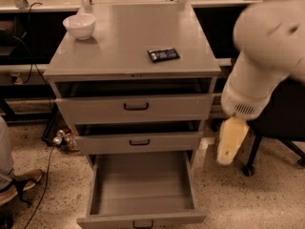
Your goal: Close bottom drawer
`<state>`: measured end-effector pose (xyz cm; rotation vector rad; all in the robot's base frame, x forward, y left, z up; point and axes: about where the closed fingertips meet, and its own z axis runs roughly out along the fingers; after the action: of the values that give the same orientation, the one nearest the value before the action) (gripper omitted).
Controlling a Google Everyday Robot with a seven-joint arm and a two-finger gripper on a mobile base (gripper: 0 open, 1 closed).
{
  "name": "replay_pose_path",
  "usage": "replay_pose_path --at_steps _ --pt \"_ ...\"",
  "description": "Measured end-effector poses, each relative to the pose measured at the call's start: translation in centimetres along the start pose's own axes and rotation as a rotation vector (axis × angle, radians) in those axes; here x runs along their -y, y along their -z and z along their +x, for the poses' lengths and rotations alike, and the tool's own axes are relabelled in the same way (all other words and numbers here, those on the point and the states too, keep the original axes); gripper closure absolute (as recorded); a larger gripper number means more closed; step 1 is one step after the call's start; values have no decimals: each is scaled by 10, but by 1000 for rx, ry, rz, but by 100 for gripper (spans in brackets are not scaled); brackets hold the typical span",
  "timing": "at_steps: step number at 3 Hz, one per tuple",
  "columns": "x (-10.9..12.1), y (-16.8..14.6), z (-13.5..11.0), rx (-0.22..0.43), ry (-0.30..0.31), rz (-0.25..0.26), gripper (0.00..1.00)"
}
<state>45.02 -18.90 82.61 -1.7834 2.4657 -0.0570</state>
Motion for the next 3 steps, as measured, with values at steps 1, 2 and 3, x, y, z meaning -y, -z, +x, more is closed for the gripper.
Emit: replay_pose_path --at_steps 1,2,3 --pt "-24 -111 5 -45 -69 -121 0" --pt "-24 -109 5 -44 -68 -119 0" --pt "-32 -117 8 -34 -78 -161 0"
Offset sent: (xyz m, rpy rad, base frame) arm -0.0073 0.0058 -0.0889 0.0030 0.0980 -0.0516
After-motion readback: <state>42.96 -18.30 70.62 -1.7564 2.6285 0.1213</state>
